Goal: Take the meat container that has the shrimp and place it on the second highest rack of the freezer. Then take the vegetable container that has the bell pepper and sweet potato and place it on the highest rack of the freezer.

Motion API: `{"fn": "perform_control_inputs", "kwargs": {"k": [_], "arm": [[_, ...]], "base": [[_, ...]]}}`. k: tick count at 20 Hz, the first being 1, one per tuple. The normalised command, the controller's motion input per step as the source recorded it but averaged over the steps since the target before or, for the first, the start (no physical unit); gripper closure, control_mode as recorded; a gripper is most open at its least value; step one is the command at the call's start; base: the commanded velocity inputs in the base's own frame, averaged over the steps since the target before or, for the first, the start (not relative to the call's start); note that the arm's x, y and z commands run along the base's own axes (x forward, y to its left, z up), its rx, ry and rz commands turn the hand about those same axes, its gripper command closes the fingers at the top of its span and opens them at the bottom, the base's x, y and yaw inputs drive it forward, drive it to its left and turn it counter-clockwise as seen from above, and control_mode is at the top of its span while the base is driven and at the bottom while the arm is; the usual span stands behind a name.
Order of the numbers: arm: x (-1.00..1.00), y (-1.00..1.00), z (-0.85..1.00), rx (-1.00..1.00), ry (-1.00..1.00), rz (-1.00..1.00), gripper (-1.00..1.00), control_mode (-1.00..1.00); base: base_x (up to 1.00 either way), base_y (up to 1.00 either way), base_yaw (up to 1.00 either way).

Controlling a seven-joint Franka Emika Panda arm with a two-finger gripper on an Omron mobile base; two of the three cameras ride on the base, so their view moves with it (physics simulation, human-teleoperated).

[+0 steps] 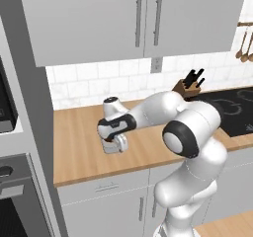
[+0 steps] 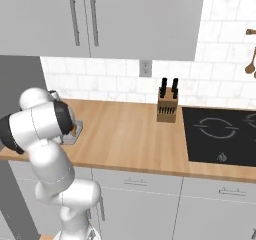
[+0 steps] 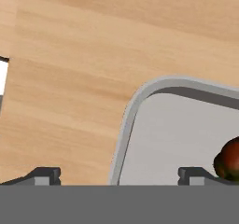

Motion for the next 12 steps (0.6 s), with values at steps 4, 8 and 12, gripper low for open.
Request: {"fn": "perform_control_inputs", "kwargs": {"k": [4,8,12], "arm": [[0.28,0.01,-0.37,0.00,-0.10,0.00,-1.00,-1.00],[0.19,0.00,-0.58,0.00,-0.04,0.00,-1.00,-1.00],[0.00,0.00,-0.65,0.00,-0.03,0.00,-1.00,-1.00]], "base": [[0.00,0.00,0.00],[0.00,0.00,0.00],[0.00,0.00,0.00]]}}
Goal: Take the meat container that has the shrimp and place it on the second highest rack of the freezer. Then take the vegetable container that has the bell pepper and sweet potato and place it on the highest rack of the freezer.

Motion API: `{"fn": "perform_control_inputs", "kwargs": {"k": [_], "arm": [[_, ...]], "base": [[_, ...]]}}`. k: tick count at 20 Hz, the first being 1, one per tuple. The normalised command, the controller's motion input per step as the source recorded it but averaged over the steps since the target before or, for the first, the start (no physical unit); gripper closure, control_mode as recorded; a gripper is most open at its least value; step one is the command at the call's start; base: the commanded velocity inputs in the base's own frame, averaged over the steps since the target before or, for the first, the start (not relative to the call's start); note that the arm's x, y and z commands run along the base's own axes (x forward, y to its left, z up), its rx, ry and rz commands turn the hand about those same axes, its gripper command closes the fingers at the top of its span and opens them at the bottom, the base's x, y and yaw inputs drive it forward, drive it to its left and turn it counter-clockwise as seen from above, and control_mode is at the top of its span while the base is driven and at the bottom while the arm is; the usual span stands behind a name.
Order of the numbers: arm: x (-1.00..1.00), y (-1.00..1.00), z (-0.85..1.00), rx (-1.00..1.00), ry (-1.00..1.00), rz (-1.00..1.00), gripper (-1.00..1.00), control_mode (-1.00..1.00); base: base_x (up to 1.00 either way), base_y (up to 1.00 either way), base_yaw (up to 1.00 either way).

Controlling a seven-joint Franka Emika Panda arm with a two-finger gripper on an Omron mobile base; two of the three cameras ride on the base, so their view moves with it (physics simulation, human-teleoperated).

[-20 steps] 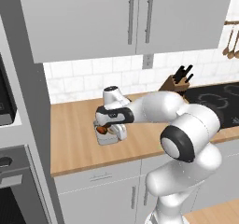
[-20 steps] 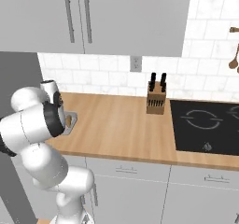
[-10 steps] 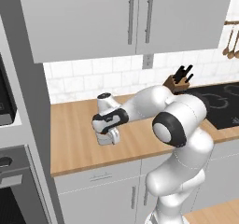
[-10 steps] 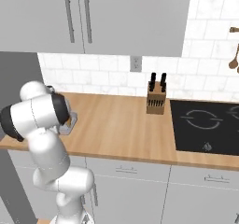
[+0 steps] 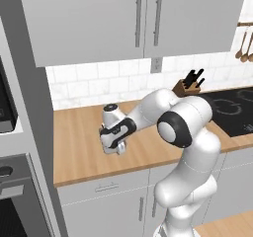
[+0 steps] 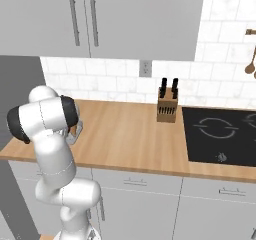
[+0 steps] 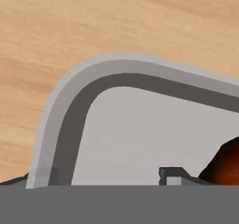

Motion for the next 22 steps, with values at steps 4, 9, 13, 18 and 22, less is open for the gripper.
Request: {"fn": "perform_control_inputs", "kwargs": {"k": [4,9,13,18,22], "arm": [[-0.08,0.04,-0.51,0.00,-0.06,0.00,1.00,-1.00],[-0.44,0.00,-0.25,0.01,-0.18,0.00,1.00,-1.00],[-0.30,-0.07,0.31,0.09,-0.21,0.00,1.00,-1.00],[-0.30,-0.13,0.92,0.11,-0.13,0.00,1.00,-1.00],[-0.48,-0.16,1.00,0.20,0.00,0.00,1.00,-1.00]], "base": [[0.00,0.00,0.00],[0.00,0.00,0.00],[0.00,0.00,0.00],[0.00,0.00,0.00],[0.00,0.00,0.00]]}}
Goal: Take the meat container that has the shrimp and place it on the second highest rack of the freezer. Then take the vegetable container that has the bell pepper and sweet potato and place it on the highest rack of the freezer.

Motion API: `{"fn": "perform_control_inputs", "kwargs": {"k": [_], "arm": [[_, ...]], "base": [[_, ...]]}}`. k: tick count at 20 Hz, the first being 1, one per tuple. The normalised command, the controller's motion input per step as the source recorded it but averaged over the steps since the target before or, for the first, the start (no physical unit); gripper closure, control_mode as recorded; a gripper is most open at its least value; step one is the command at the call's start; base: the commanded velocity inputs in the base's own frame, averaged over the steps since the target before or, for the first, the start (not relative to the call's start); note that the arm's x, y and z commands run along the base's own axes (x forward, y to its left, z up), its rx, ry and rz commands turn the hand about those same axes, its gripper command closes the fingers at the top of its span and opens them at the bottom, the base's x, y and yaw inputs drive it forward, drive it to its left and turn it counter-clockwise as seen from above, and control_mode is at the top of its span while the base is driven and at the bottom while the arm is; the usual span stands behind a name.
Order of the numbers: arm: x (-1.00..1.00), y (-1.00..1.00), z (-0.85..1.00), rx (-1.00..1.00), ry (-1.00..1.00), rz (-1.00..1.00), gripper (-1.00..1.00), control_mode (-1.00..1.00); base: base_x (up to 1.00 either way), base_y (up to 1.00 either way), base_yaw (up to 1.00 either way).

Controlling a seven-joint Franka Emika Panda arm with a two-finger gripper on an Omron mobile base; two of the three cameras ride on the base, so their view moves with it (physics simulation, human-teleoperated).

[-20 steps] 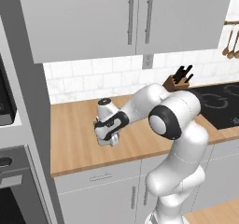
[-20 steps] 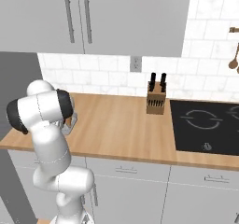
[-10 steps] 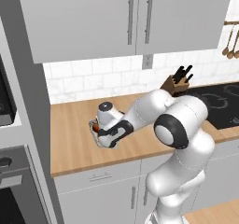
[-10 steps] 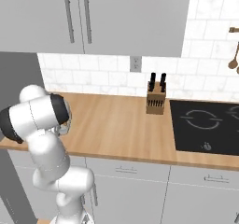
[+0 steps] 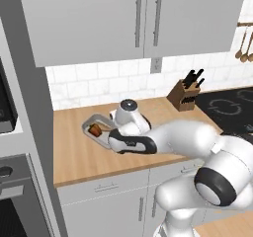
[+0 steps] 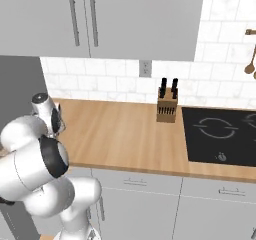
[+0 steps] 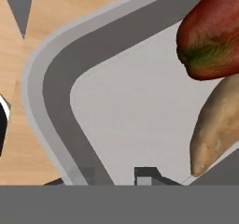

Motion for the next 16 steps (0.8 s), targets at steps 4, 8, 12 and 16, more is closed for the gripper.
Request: {"fn": "perform_control_inputs", "kwargs": {"k": [4,8,12,16], "arm": [[-0.84,-0.35,1.00,0.24,0.01,0.00,1.00,-1.00],[-0.97,-0.51,1.00,0.11,0.03,0.00,1.00,-1.00],[-1.00,-0.64,1.00,0.03,0.08,-0.04,1.00,-1.00],[-1.00,-0.65,0.82,0.00,0.12,-0.07,1.00,-1.00]], "base": [[0.00,0.00,0.00],[0.00,0.00,0.00],[0.00,0.00,0.00],[0.00,0.00,0.00]]}}
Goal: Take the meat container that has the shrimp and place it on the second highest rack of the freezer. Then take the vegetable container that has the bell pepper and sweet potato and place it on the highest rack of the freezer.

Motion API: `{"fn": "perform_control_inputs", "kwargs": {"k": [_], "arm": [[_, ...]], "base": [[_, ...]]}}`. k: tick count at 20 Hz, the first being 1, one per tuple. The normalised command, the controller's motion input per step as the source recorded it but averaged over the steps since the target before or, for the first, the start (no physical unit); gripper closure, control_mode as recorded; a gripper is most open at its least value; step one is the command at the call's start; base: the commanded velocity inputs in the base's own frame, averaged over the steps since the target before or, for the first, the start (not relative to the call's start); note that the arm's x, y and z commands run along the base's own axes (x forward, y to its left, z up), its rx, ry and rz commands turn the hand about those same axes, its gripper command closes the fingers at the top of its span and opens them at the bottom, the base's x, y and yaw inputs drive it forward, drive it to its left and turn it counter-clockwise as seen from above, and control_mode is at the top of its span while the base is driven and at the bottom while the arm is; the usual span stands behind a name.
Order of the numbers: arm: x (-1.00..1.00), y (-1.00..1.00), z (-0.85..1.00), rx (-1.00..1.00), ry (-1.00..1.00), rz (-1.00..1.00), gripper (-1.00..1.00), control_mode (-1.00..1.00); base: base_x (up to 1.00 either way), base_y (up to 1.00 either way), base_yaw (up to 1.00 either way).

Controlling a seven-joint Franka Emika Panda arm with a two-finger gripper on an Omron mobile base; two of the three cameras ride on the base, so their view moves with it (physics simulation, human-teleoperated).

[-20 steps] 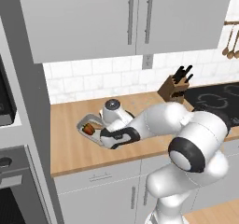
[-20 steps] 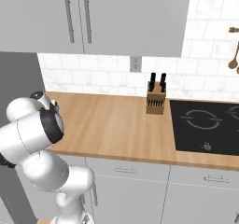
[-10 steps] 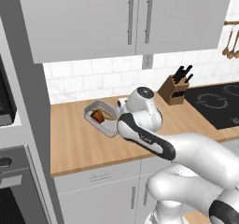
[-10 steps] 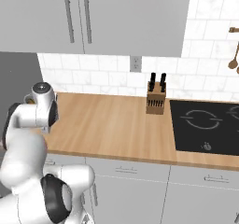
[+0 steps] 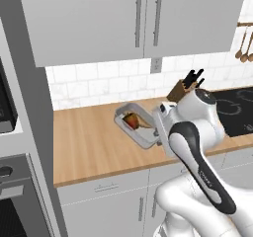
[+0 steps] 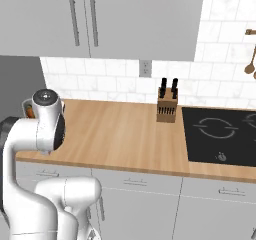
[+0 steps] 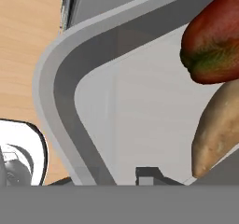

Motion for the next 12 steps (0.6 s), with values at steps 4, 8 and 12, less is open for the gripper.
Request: {"fn": "perform_control_inputs", "kwargs": {"k": [4,8,12], "arm": [[-1.00,-0.55,0.54,0.00,0.16,-0.09,1.00,-1.00],[-1.00,-0.37,0.18,0.00,0.07,-0.10,1.00,-1.00],[-1.00,-0.22,0.00,0.00,0.00,-0.23,1.00,-1.00]], "base": [[0.00,0.00,0.00],[0.00,0.00,0.00],[0.00,0.00,0.00]]}}
